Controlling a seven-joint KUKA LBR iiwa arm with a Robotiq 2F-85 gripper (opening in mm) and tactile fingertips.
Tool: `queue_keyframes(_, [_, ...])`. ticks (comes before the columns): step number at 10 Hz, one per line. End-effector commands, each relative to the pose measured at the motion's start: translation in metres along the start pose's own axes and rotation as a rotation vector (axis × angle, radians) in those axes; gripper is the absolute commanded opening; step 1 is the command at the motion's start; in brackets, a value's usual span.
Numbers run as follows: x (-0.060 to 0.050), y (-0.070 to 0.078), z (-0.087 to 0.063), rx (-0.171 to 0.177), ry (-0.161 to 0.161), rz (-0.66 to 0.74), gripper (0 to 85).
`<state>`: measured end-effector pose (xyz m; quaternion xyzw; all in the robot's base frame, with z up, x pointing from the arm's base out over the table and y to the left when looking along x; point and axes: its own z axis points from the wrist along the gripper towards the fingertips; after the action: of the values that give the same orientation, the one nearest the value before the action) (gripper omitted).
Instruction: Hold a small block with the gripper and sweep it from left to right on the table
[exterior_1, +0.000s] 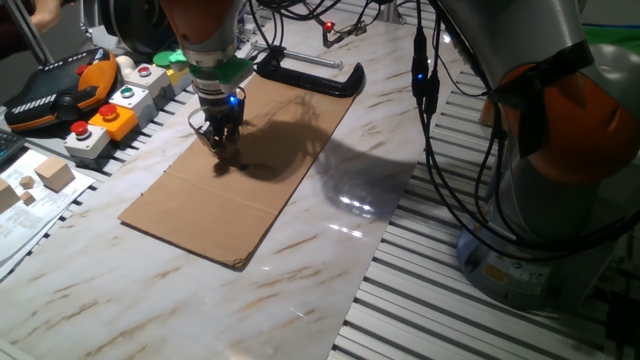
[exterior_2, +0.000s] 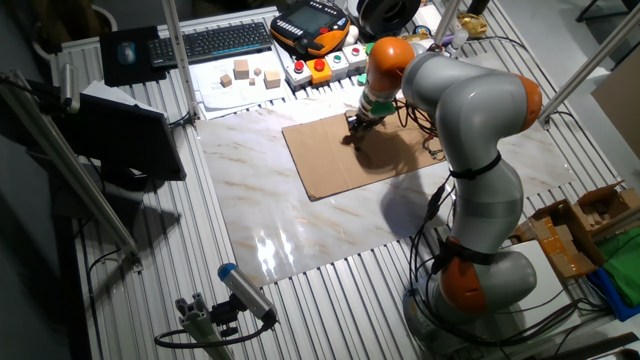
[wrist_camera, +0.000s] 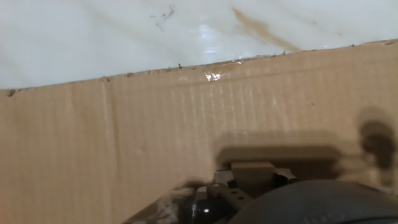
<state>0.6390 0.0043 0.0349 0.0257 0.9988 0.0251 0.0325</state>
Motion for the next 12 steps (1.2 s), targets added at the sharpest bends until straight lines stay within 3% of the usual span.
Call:
queue_keyframes(1, [0.000, 0.001, 0.000, -0.005, 0.000, 0.000, 0.7])
queue_keyframes(12, [0.001, 0.013, 0.004, -0.007, -0.003, 0.002, 0.7])
